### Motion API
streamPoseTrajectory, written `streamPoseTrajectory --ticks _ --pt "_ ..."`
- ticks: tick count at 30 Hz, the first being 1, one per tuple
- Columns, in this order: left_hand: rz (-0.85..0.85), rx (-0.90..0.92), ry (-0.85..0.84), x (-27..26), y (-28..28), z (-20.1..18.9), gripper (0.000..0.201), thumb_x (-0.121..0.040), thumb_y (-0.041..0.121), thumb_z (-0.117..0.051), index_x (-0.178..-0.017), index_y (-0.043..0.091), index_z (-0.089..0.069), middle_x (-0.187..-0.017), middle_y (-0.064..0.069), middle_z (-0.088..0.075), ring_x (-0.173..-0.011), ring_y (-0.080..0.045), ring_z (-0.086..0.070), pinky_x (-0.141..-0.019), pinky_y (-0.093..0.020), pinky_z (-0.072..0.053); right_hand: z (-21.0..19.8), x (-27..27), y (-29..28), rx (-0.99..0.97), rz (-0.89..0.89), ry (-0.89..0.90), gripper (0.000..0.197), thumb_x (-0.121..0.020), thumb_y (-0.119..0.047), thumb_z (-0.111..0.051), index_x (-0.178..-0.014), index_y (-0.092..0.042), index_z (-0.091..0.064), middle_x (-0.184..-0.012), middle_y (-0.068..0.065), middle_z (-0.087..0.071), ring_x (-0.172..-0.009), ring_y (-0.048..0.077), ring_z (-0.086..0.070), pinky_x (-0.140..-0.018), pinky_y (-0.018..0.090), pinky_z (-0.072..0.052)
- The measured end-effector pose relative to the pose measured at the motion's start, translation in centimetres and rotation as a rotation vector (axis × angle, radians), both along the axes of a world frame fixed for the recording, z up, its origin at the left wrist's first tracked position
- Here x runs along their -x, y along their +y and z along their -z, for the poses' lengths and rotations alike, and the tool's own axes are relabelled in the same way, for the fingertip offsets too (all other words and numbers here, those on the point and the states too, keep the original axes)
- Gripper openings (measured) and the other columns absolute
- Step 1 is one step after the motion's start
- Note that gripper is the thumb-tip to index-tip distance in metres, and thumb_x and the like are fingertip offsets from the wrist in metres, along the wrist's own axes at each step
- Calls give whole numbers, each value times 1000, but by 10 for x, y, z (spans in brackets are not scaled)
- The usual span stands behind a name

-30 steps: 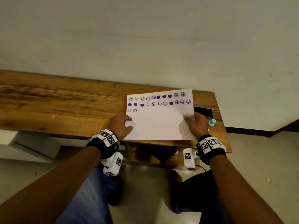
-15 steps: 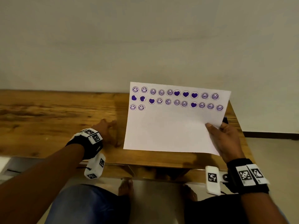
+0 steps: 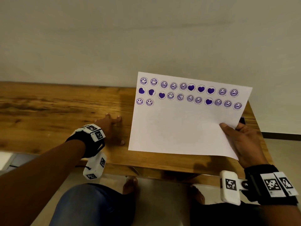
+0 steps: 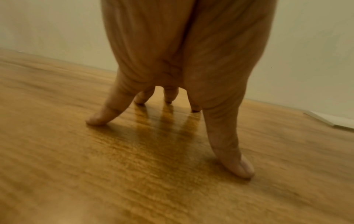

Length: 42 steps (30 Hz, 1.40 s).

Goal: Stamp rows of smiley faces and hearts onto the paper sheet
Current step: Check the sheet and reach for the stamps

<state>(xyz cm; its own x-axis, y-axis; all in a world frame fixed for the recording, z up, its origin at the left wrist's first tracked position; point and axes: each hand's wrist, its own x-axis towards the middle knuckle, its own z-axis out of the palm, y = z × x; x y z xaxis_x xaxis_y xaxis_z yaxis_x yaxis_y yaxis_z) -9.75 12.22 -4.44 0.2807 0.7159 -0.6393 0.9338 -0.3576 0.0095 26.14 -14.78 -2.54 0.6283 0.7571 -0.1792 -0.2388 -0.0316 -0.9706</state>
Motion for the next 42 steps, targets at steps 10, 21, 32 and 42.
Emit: streamPoseTrajectory --ticks 10,21,32,42 --pt "-39 11 -5 -1 -1 0 110 -65 59 -74 -149 46 -5 -159 -13 16 -142 -51 -17 -114 -55 -27 -2 5 -1 57 5 -27 24 -87 -13 -69 -110 -17 -72 -105 -2 -77 -91 17 -74 -70 24 -60" --pt "-44 -12 3 -3 0 0 103 -71 51 -75 -150 45 -8 -160 -15 11 -142 -50 -18 -114 -54 -29 -5 6 0 42 -25 -21 37 -74 -24 -74 -110 -14 -72 -106 0 -77 -91 19 -74 -72 25 -60" --pt "-26 -26 34 -6 -1 -2 112 -63 55 -79 -149 45 -9 -161 -14 8 -140 -50 -23 -112 -55 -32 -7 7 0 55 -17 -26 32 -81 -18 -73 -112 -13 -71 -104 -3 -77 -92 18 -74 -68 21 -58" --pt "-35 -34 34 -7 -2 -6 114 -59 61 -78 -149 46 -9 -161 -13 7 -139 -49 -25 -111 -54 -34 -4 5 1 128 3 -53 28 -84 -15 -71 -112 -13 -72 -107 0 -77 -95 21 -74 -79 30 -61"
